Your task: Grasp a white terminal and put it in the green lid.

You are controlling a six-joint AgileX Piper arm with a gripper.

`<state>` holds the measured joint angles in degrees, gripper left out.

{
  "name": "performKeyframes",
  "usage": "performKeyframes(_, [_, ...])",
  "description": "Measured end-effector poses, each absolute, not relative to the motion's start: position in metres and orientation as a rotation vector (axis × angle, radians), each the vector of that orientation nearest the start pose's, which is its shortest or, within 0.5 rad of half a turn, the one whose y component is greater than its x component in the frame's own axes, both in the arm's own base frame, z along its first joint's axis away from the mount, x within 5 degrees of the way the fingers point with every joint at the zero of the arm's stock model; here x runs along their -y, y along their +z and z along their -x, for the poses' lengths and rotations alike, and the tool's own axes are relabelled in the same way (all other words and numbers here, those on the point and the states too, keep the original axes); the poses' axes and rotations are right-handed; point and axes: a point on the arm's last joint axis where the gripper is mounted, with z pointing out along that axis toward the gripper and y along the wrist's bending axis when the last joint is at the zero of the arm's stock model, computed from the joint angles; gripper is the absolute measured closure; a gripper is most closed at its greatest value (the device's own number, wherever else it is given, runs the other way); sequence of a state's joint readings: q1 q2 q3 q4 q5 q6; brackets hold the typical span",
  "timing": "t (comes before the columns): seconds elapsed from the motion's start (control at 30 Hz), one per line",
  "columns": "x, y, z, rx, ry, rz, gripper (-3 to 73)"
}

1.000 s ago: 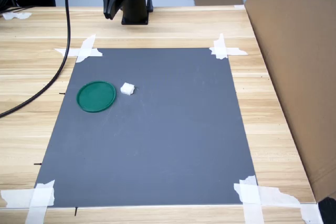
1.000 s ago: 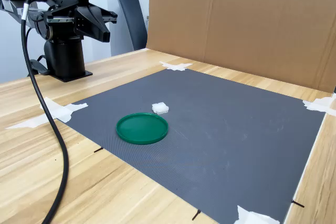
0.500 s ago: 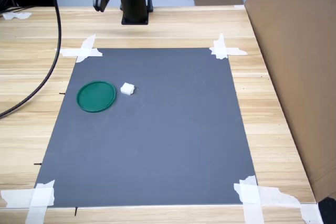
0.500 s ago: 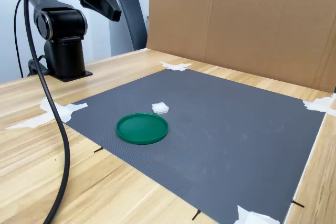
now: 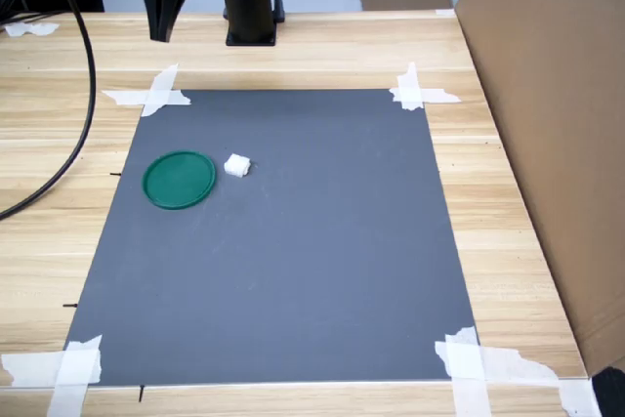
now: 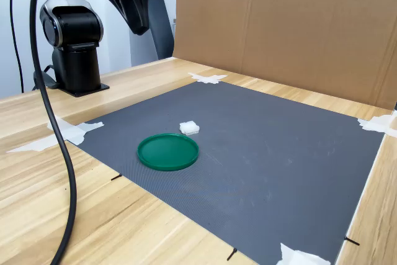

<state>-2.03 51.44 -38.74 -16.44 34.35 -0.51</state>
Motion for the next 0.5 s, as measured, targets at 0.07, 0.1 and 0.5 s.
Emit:
performKeyframes(0.07, [0.017, 0.301, -0.179, -2.336, -0.287, 0.215, 72.3])
performKeyframes(0.1, [0.014, 0.302, -0.181, -2.358, -0.255, 0.25, 72.3])
performKeyframes(0.5, [-0.006, 0.298, -0.209, -2.355, -0.131, 0.981, 72.3])
